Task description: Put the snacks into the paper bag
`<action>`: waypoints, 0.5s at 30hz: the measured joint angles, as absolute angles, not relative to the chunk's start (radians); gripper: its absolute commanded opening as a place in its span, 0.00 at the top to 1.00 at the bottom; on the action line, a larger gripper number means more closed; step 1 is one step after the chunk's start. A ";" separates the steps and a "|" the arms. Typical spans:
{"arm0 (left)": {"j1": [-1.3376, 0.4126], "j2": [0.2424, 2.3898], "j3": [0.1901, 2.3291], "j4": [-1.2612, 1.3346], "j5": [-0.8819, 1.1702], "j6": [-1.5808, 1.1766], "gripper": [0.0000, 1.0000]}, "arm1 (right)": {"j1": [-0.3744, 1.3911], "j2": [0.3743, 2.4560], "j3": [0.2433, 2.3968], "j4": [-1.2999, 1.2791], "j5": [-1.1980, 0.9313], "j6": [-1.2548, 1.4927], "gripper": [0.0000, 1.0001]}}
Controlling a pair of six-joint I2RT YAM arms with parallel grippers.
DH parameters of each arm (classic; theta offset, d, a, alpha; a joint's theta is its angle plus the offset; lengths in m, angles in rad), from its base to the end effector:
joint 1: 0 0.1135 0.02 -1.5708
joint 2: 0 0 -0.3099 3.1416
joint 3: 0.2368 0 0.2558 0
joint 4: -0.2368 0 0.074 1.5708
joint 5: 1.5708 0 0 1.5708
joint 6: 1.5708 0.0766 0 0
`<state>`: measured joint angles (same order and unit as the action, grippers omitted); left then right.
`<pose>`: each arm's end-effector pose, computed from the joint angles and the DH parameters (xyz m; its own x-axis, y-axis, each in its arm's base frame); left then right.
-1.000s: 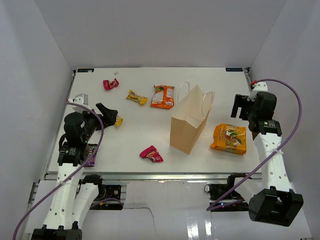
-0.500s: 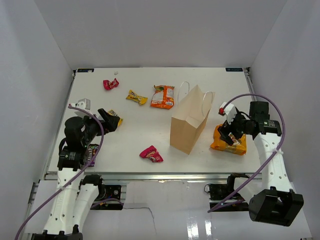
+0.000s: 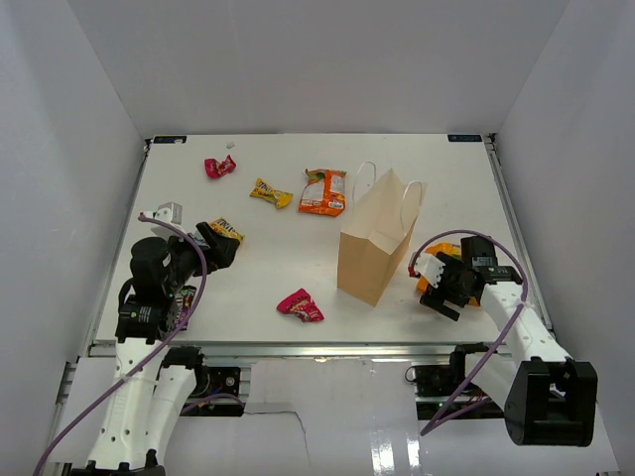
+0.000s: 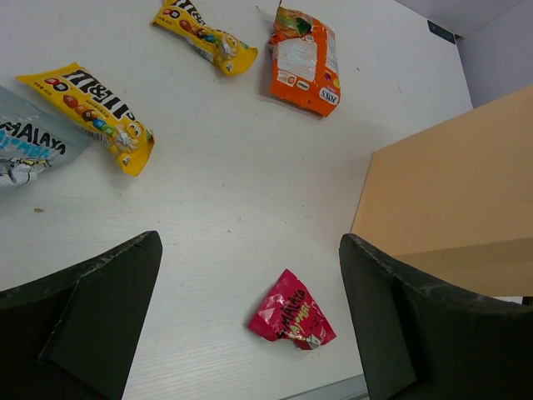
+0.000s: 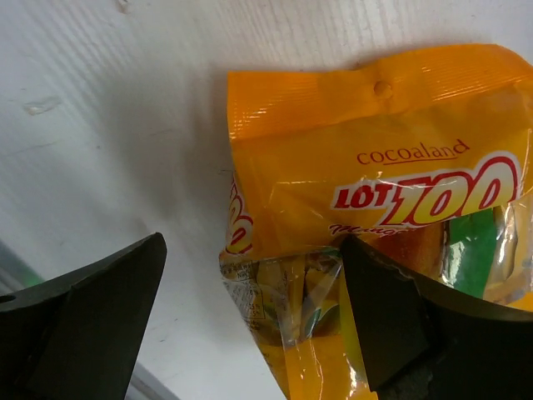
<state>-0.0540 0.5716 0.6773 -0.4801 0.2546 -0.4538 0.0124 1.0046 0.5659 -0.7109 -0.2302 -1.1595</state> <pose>0.1369 -0.0267 0.3129 -0.4537 -0.4003 -0.7962 0.0972 0.8658 -0.4908 0.1649 0.0195 0.1881 -0.2683 -0.8958 -0.3543 -0.8785 0.3784 -0.2915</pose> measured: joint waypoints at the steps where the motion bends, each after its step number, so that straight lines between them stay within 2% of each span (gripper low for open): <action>1: -0.054 0.572 0.677 -0.481 0.255 -0.454 0.02 | 0.023 1.001 0.548 -0.670 -0.208 -1.161 0.06; 4: -0.054 0.572 0.677 -0.481 0.255 -0.454 0.02 | 0.033 0.996 0.492 -0.522 -0.145 -1.172 0.01; 8: -0.054 0.574 0.677 -0.485 0.256 -0.454 0.02 | 0.034 0.979 0.427 -0.374 -0.084 -1.200 0.12; 15: -0.054 0.575 0.677 -0.495 0.256 -0.458 0.02 | 0.034 0.849 0.410 -0.344 -0.096 -1.209 0.11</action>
